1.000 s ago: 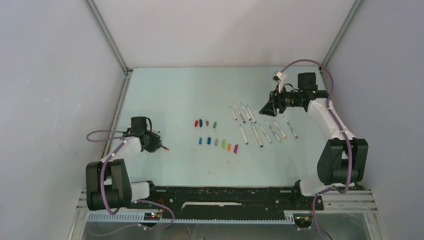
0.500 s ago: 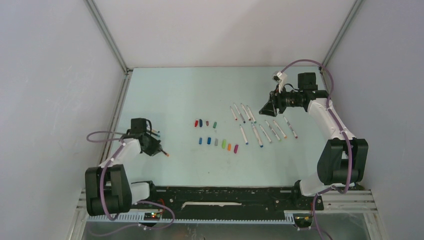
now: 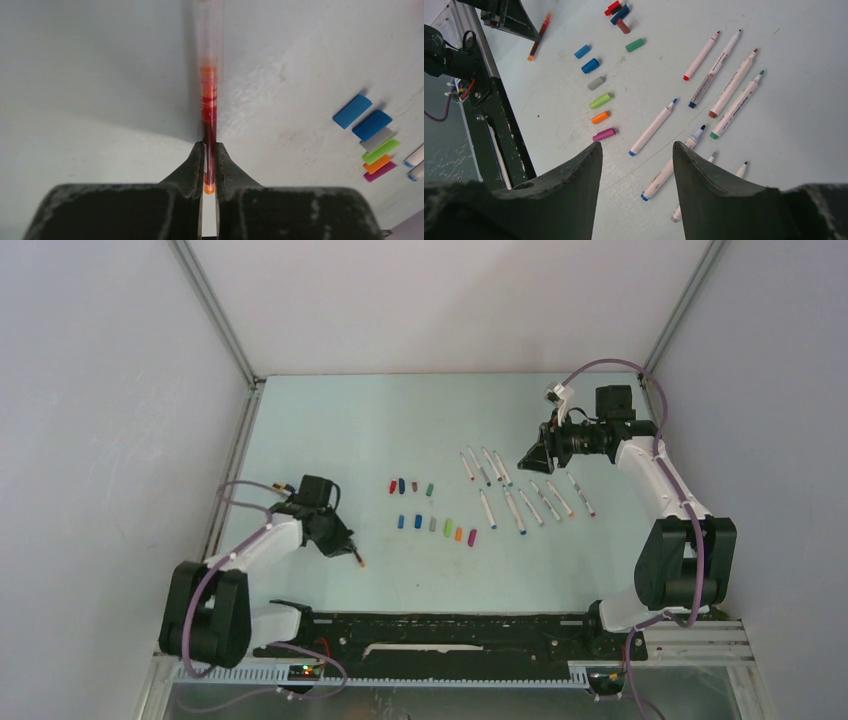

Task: Open the pen caps
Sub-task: Adjust the pen at the center of the board.

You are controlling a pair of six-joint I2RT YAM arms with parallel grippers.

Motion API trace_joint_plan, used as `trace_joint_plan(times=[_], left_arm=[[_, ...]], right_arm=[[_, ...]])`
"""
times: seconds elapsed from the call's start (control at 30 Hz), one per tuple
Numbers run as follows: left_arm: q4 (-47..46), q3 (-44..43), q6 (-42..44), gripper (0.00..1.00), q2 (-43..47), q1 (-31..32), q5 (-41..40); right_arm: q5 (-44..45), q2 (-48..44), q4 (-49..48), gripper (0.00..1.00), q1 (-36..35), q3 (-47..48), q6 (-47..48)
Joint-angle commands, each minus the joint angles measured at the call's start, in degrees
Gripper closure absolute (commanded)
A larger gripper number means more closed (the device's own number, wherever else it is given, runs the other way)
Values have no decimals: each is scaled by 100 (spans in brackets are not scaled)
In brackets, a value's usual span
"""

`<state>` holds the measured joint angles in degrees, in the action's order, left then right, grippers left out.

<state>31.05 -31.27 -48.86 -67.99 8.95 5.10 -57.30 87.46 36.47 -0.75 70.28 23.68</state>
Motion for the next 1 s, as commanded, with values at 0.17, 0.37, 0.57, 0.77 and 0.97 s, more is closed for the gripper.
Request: trace_joint_plan(times=[0.17, 0.37, 0.57, 0.77, 0.97], left_arm=[[176, -1221, 546, 95, -1339, 906, -419], [566, -1521, 761, 82, -1864, 1070, -755], [758, -1749, 913, 78, -2234, 1169, -875], [955, -1904, 1046, 78, -2512, 1236, -1016], [995, -1892, 1110, 78, -2644, 1263, -1046]], right_arm=[[-119, -159, 53, 44, 23, 21, 119], [-125, -154, 59, 44, 29, 21, 128], [-120, -150, 67, 44, 23, 21, 144], [-130, -167, 71, 44, 25, 21, 145], [-145, -200, 71, 44, 24, 21, 144]])
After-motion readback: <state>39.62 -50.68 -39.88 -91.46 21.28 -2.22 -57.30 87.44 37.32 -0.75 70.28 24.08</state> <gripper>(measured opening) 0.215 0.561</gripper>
